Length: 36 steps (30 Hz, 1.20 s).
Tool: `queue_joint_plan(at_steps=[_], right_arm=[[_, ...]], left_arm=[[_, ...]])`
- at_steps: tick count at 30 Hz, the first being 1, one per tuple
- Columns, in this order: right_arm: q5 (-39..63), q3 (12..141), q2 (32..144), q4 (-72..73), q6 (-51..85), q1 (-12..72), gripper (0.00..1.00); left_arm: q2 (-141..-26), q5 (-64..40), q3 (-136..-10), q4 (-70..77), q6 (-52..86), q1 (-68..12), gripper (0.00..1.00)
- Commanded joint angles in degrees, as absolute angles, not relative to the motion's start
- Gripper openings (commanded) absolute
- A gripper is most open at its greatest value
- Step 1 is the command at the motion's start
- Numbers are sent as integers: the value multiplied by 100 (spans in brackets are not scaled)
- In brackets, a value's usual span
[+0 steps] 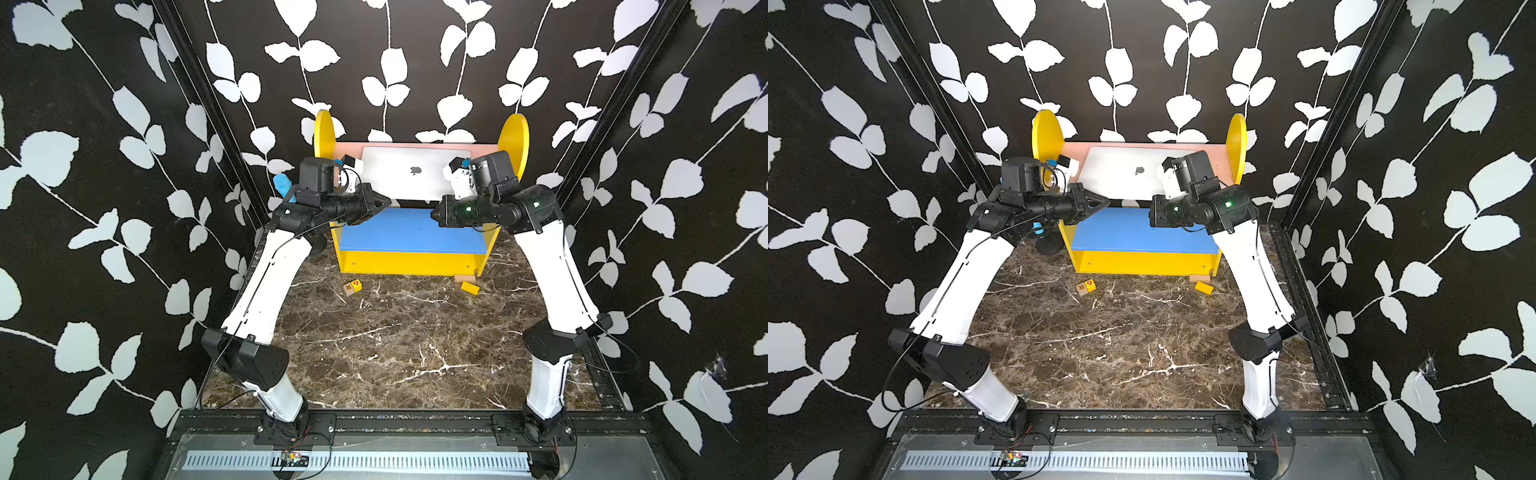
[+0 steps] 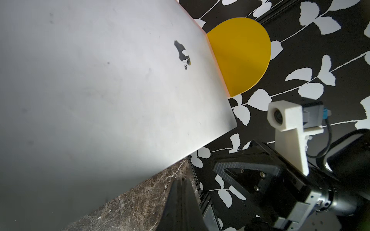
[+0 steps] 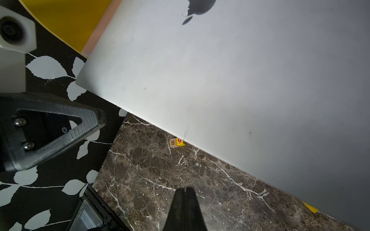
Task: Close the laptop lid and set it aside
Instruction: Place the laptop on the shelf.
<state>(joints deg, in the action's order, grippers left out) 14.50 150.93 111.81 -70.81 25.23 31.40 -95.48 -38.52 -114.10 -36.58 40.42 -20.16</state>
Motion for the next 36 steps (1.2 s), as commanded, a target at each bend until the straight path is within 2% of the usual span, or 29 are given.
queue_joint_plan(at_steps=[1, 13, 36], right_arm=[[1237, 15251, 11244, -7001, 2410, 3164, 0], [875, 15359, 11398, -6751, 2364, 3105, 0], [1045, 15480, 11544, -6255, 2536, 2617, 0]], left_arm=[[-9651, -3882, -11594, -3726, 3911, -2043, 0], [-10185, -3832, -12358, -4043, 3727, -2039, 0], [-10866, -3751, -13442, -4338, 3700, -2031, 0]])
